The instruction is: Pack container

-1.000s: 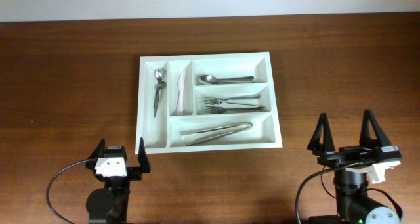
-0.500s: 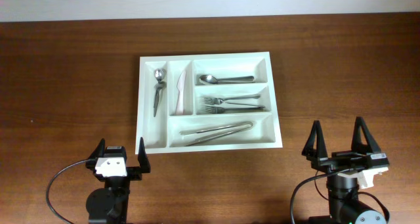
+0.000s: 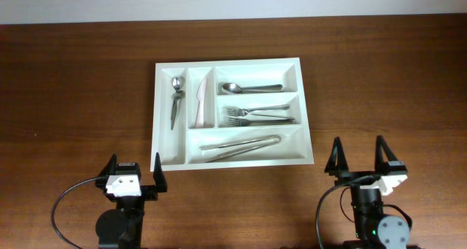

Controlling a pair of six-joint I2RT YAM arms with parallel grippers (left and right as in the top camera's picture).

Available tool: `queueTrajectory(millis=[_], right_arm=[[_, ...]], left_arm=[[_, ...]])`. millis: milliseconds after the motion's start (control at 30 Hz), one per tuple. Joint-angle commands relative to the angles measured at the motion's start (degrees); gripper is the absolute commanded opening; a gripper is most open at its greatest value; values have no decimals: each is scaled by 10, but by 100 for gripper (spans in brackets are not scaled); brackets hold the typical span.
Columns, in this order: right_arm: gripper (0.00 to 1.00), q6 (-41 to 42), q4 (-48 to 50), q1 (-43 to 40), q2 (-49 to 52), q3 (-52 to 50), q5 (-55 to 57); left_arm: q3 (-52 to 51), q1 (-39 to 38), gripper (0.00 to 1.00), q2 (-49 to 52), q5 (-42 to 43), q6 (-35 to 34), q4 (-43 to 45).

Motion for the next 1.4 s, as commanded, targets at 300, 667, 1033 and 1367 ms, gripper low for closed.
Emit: queueTrajectory(millis=[300,667,1033,1367], right_arm=[[99,-24,-157,5,-5,-4,7],[99,-32,-157,5,-4,-4,7],[99,-32,-157,5,-4,-4,7],[99,-32,-157,5,-4,-4,7]], left_arm=[[-5,3,99,-6,2,11,3],[-5,3,99,-6,2,11,3],[-5,3,99,-6,2,11,3],[-5,3,99,-6,2,11,3]])
